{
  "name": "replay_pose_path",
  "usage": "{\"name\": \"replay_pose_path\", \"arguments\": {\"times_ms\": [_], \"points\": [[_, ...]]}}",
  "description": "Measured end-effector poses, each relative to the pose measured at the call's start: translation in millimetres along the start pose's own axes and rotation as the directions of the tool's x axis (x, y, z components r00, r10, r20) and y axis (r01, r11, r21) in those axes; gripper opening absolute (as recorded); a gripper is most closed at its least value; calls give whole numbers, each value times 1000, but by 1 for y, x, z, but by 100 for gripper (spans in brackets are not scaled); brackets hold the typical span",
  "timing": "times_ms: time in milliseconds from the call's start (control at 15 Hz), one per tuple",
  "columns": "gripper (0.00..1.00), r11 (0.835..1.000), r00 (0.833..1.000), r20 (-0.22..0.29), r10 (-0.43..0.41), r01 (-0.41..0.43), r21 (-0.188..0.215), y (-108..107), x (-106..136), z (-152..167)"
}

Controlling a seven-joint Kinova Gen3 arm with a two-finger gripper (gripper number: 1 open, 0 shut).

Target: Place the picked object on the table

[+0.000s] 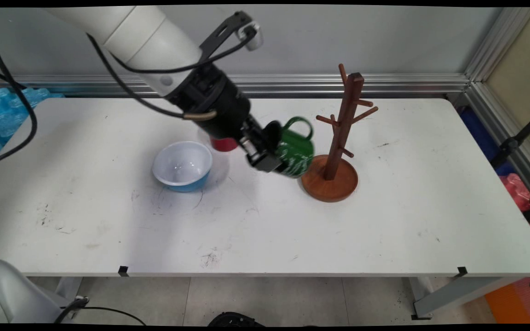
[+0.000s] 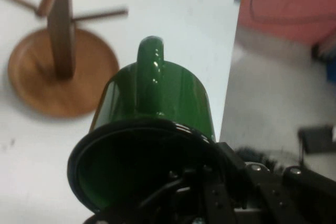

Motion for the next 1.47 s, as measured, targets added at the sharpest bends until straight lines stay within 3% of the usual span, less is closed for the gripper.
{"name": "replay_pose_path", "arguments": {"times_ms": [267, 533, 1067, 1267, 1467], "points": [[0, 999, 995, 102, 17, -20, 27, 0, -9, -6], [0, 998, 976, 218, 24, -37, 54, -2, -19, -10], [0, 992, 901, 433, 13, -67, 110, -8, -42, -18], [0, 989, 868, 497, 7, -78, 122, -8, -50, -18], [0, 988, 846, 533, 5, -88, 130, -7, -53, -14]]}}
